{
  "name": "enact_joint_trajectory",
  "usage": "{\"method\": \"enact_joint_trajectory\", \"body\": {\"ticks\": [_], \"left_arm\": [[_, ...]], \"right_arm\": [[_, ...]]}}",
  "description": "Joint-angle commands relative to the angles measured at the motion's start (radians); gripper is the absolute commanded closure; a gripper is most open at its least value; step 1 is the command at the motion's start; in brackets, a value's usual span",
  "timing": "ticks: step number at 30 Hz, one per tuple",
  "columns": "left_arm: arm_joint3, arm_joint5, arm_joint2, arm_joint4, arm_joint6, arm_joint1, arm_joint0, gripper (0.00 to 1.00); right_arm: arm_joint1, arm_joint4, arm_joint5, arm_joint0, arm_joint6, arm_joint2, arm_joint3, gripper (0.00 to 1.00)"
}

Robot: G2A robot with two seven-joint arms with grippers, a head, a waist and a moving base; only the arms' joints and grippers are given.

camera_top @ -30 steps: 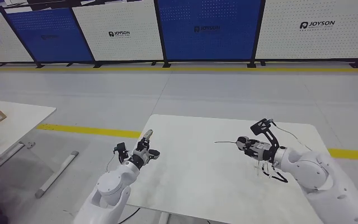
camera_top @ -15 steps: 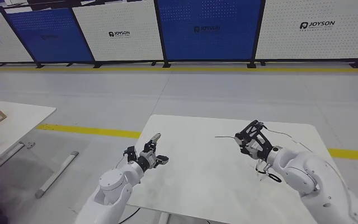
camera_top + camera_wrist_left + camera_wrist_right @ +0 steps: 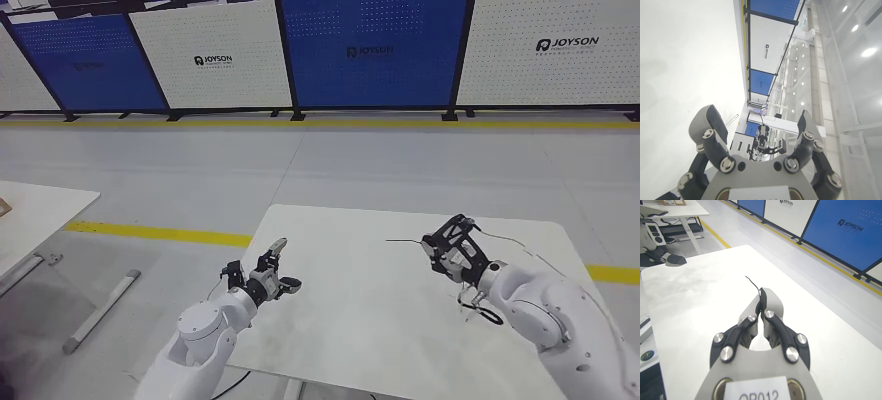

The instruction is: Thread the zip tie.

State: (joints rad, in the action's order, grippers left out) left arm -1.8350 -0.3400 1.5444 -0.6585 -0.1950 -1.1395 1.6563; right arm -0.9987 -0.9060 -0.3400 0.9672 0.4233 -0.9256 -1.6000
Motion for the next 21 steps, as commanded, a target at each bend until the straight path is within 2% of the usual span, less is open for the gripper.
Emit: {"method": "enact_joint_trajectory", "body": {"ticks": [1,4,8,10,21], "left_arm": [[0.000,0.000,0.000,0.000,0.000,0.000,0.000,0.00],[0.000,0.000,0.000,0.000,0.000,0.000,0.000,0.00],[0.000,0.000,0.000,0.000,0.000,0.000,0.000,0.00],[0.000,0.000,0.000,0.000,0.000,0.000,0.000,0.00],[0.000,0.000,0.000,0.000,0.000,0.000,0.000,0.00]], "right_arm": [[0.004,-0.038,0.000,0.000,-0.045,0.009,0.003,1.00],[0.016,-0.124,0.000,-0.014,-0.125,0.057,-0.013,1.00],[0.054,-0.266,0.000,-0.065,-0.235,0.182,0.005,1.00],[0.067,-0.237,0.000,-0.079,-0.302,0.214,0.020,1.00],[0.067,-0.237,0.000,-0.079,-0.302,0.214,0.020,1.00]]}}
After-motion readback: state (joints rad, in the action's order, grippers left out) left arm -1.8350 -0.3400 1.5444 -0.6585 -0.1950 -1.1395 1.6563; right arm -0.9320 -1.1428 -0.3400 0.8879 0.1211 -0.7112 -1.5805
